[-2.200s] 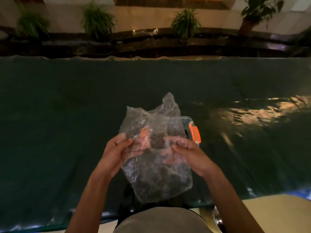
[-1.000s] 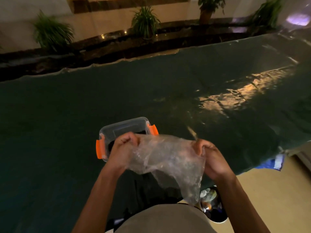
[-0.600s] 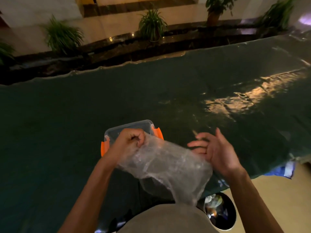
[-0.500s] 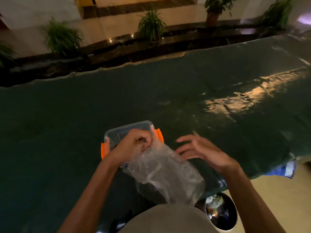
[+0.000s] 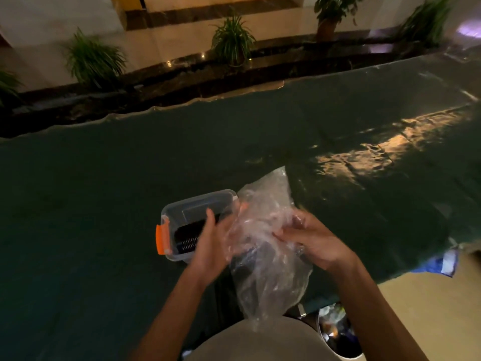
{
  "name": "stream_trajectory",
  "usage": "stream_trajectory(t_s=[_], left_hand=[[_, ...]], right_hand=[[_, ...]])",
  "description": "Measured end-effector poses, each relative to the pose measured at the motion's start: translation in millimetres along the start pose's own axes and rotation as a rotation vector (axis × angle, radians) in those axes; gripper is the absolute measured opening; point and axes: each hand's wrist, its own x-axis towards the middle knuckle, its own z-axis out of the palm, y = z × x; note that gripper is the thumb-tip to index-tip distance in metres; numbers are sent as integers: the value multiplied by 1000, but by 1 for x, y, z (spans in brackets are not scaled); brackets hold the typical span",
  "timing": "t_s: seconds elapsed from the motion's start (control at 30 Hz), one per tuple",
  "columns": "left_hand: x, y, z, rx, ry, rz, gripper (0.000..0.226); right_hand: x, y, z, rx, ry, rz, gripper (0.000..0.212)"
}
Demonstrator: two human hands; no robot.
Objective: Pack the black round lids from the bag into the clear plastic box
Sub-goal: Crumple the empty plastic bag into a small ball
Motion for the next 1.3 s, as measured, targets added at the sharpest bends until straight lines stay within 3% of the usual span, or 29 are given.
stream_trajectory(t_s=[0.13, 0.3, 0.37, 0.47, 0.53, 0.63, 0.77, 0.9, 1.07, 1.3], left_hand=[[-7, -31, 7, -15, -23, -161, 78], [-3, -24, 13, 255, -34, -83, 88], [-6, -20, 22, 410, -45, 1, 71], [-5, -22, 24, 568, 13, 76, 15], [-4, -24, 25, 610, 73, 93, 12], [-2, -22, 24, 687, 187, 145, 6], [-4, -20, 22, 692, 175, 193, 12], [-4, -20, 25, 642, 155, 243, 18], [-2, -21, 27, 582, 138, 265, 30], [3, -18, 24, 470, 64, 247, 20]], right_hand=[[0, 2, 2, -9, 68, -33, 29], [1, 9, 5, -326, 329, -65, 17], [1, 10, 7, -452, 382, -84, 18], [1, 12, 9, -579, 398, -98, 22], [0, 14, 8, -587, 404, -101, 20], [-3, 16, 4, -444, 398, -112, 23], [-10, 18, -7, -203, 402, -62, 13], [-17, 22, -18, -56, 393, -42, 25], [-25, 24, -19, -39, 199, 90, 36], [-25, 24, -14, 211, 330, -11, 19]])
